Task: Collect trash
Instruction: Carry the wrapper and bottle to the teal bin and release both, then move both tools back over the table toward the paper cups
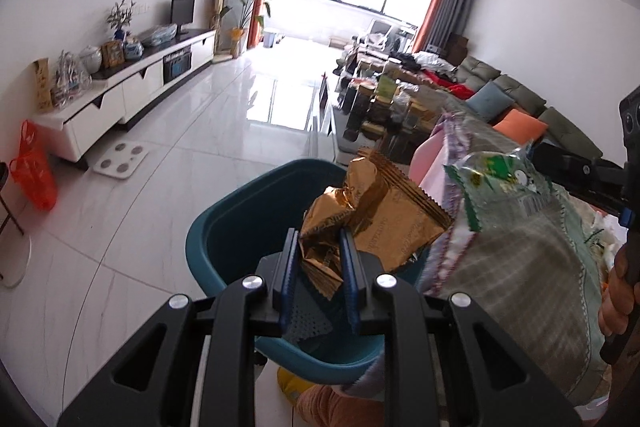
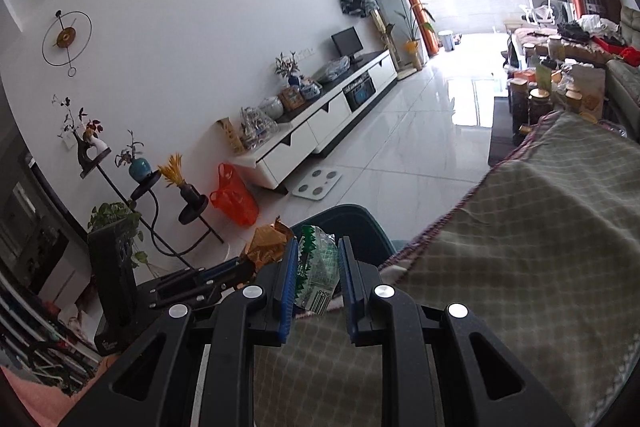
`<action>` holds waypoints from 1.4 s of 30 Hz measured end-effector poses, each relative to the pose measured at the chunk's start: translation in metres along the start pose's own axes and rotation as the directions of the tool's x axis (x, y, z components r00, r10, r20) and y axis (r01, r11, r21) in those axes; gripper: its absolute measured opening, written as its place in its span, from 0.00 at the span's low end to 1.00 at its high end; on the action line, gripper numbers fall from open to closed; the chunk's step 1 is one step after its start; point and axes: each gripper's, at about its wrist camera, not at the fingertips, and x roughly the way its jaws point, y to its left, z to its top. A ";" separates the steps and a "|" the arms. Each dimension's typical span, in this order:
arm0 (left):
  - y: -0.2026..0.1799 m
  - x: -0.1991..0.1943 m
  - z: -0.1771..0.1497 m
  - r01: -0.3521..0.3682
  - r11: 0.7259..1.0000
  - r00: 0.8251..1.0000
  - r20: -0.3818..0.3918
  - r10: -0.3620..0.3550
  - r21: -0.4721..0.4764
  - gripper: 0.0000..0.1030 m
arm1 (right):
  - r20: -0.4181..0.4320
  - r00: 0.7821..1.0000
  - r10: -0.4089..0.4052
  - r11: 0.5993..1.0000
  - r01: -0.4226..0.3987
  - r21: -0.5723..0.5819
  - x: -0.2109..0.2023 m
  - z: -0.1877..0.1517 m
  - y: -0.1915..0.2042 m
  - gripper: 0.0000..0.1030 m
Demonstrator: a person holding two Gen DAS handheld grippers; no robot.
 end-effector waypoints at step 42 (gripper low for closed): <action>-0.139 -0.023 -0.011 0.319 0.918 0.941 0.038 -0.337 0.236 0.42 | 0.122 0.980 -0.158 0.987 0.153 0.056 -0.109 -0.039 -0.016 0.48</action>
